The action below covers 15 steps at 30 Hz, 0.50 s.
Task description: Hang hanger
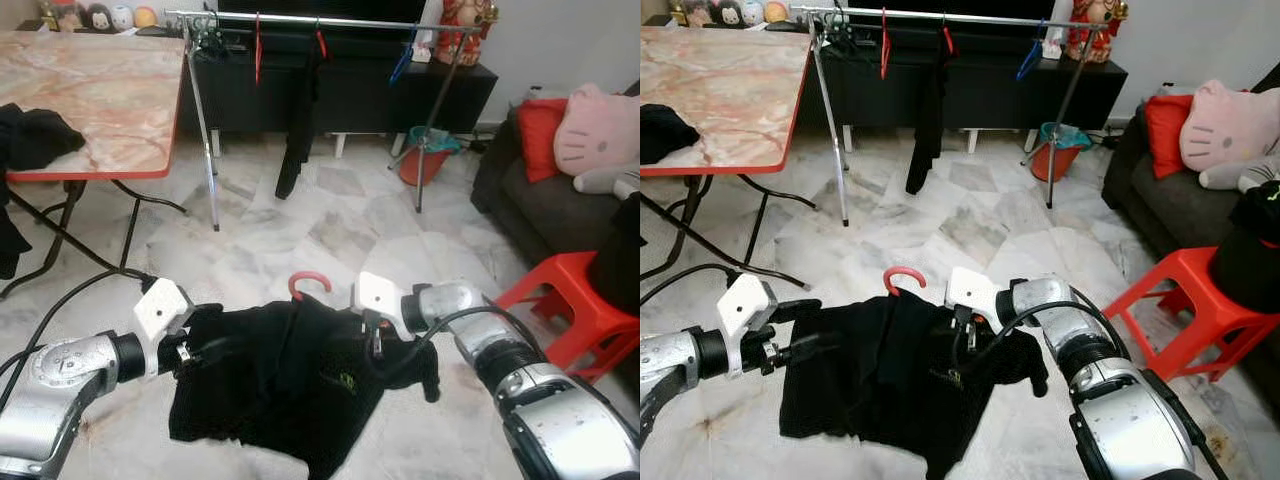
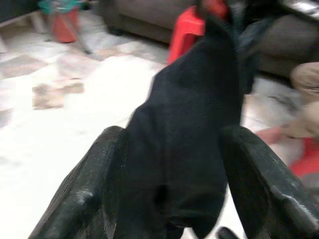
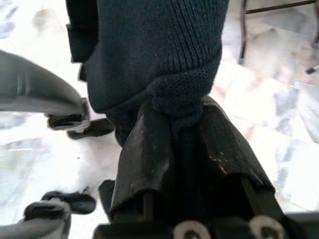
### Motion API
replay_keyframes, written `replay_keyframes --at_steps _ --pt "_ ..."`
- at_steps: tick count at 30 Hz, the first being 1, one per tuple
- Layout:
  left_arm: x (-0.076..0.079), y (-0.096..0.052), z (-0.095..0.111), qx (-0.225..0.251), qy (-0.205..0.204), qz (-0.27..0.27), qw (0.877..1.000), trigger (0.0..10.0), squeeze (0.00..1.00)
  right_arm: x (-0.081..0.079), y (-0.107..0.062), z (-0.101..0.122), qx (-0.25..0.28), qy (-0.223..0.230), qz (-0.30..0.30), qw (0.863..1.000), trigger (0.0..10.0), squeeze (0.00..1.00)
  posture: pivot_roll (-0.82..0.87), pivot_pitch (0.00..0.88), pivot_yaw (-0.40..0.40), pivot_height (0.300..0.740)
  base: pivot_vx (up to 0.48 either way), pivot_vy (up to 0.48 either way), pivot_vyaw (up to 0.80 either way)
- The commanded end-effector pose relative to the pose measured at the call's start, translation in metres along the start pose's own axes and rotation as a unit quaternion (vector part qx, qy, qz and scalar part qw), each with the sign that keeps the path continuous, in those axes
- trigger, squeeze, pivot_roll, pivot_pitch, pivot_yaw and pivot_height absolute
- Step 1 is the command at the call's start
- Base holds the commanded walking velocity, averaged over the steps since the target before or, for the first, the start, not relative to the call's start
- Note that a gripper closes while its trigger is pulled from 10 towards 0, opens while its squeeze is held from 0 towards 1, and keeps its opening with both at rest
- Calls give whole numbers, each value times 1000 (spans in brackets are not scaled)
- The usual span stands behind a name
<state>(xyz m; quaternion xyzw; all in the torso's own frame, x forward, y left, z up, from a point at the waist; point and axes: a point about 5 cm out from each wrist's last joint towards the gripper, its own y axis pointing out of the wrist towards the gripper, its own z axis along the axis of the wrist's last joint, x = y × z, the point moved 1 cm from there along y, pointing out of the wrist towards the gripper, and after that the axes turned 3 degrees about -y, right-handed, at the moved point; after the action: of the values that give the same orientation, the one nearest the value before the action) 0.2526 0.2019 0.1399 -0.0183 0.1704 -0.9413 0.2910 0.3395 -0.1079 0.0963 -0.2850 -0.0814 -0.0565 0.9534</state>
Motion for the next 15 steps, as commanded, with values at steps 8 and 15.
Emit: replay_keyframes --at_steps 8,15 --pt "3 1 -12 -57 17 -24 998 10000 0 2 -8 11 30 -28 39 998 10000 0 183 43 -137 740 0 0 0" --pt "0 9 -7 -44 22 -16 999 10000 0 -6 -8 8 17 -36 87 995 10000 0 185 35 -146 740 0 0 0"
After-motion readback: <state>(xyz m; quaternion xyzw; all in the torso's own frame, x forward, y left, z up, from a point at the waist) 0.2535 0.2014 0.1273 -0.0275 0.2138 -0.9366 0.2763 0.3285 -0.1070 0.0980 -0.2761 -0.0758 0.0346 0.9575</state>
